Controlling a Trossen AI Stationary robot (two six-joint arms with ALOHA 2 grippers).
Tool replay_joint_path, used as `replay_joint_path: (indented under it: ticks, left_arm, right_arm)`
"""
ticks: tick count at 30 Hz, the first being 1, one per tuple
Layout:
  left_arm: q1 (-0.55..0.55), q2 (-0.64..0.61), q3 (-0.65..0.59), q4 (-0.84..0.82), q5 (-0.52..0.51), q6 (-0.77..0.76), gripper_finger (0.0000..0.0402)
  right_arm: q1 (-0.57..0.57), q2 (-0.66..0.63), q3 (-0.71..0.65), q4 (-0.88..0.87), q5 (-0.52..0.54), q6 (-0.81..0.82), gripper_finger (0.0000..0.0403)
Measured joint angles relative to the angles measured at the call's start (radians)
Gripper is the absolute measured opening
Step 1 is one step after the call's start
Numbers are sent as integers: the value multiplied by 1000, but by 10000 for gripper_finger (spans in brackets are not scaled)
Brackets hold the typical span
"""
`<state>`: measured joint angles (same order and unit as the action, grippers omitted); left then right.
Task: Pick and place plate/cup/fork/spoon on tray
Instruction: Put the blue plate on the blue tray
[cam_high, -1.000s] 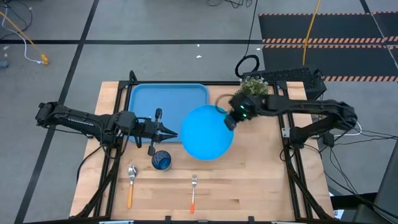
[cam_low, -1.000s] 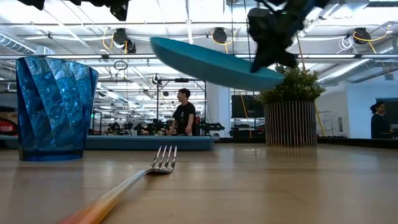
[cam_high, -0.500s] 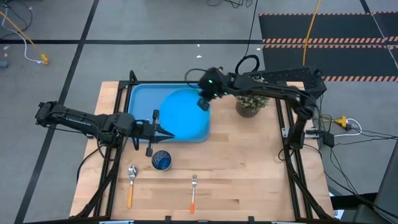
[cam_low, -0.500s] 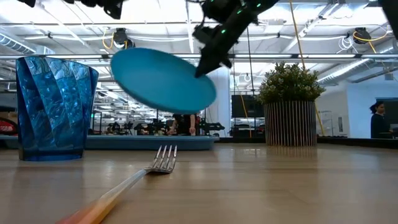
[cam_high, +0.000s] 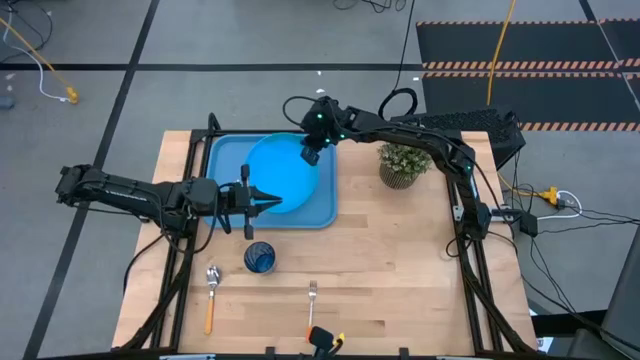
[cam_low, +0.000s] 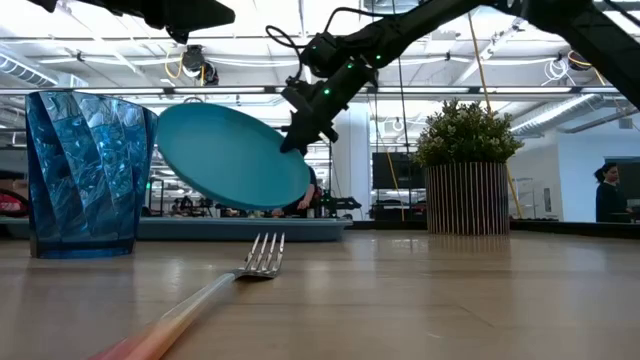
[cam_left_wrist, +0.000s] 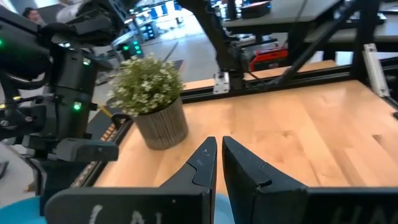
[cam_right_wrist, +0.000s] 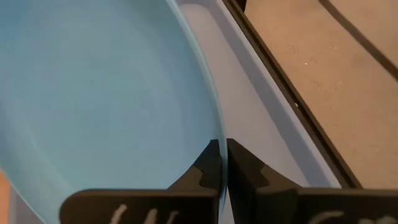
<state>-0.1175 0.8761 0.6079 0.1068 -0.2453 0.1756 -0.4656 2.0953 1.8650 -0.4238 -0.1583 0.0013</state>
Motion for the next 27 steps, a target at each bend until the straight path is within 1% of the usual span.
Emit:
replay_joint_path:
  ticks: [4, 9, 13, 18, 24, 27]
  left_arm:
    - [7, -2, 0, -1, -28, 0, 31]
    - [8, -2, 0, -17, -37, 5, 31]
    - [8, -2, 0, -43, -37, -22, 31]
    - [4, -2, 1, -90, -38, -105, 31]
    - [-8, -2, 1, -165, -40, -183, 31]
    - [-16, -2, 1, -174, -40, -202, 31]
  right_arm:
    - [0, 47, 80, -28, 5, 56, 0]
    - [0, 106, 139, -38, 49, 103, 0]
    - [0, 151, 141, -24, 51, 138, 0]
    - [-1, 206, 141, -20, 50, 162, 0]
    - [-4, 213, 141, 16, 50, 171, 1]
    - [-4, 213, 141, 49, 52, 171, 7]
